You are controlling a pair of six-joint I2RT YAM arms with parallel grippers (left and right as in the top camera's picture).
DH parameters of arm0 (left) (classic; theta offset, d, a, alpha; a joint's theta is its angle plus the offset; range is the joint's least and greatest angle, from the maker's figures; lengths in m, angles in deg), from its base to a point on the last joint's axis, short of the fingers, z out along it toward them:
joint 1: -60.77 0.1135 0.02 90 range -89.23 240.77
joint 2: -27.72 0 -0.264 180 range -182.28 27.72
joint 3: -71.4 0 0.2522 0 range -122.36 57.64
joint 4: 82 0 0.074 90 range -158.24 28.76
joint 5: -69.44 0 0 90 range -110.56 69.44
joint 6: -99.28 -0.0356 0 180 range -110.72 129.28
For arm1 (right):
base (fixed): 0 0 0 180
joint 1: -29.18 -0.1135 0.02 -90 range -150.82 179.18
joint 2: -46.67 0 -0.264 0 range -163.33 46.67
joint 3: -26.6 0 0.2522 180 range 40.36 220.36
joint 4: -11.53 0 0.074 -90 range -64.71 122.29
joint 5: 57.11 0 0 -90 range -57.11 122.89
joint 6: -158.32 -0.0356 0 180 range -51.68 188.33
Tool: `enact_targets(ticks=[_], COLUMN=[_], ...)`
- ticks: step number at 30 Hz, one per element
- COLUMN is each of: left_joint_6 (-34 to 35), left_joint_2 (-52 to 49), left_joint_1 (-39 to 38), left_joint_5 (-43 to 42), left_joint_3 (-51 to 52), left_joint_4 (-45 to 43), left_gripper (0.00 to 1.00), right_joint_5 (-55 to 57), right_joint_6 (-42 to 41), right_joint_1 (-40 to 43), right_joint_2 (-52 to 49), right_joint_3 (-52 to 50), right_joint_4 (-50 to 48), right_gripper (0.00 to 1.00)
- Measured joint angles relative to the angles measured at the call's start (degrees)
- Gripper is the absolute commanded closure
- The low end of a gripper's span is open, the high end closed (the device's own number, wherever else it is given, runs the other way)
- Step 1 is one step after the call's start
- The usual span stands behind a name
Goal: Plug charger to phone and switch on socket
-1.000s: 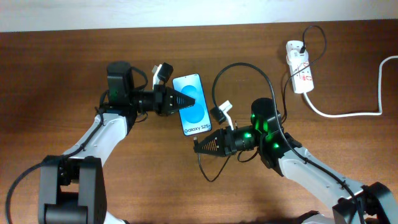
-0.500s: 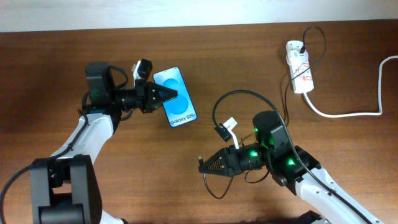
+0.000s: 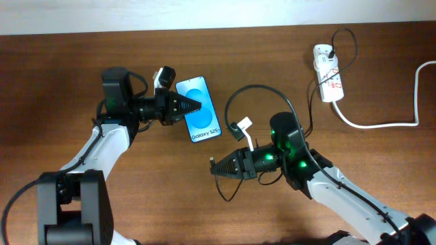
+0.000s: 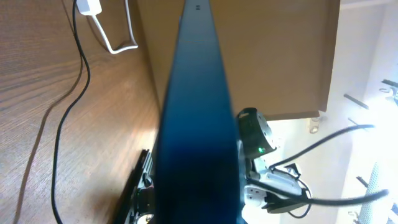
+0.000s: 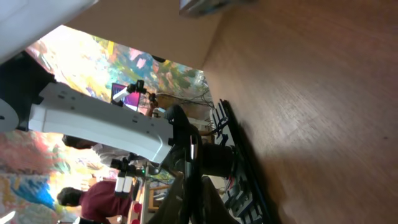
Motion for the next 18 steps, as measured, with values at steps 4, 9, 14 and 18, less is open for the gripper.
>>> enact_targets(ticks=[4, 9, 14, 18], left_joint_6=[-1.1, -2.7, -4.1, -4.7], left_joint_2=[0.0, 0.0, 0.0, 0.0], left_joint_1=[0.0, -0.2, -2.0, -3.1], left_joint_5=[0.0, 0.0, 0.0, 0.0], left_joint_3=[0.0, 0.0, 0.0, 0.0], left_joint_4=[0.0, 0.0, 0.0, 0.0], left_gripper=[1.00, 1.00, 1.00, 1.00], right_joint_5=[-2.3, -3.8, -4.7, -5.3], right_joint_6=[-0.2, -0.3, -0.5, -0.6], right_joint_1=[3.4, 4.3, 4.3, 4.3], right_joint_2=[0.0, 0.0, -1.9, -3.5], right_joint_3=[0.1, 1.8, 2.2, 2.2], right_joint_4=[0.0, 0.0, -0.1, 0.0], right_gripper=[0.96, 0.96, 0.96, 0.96])
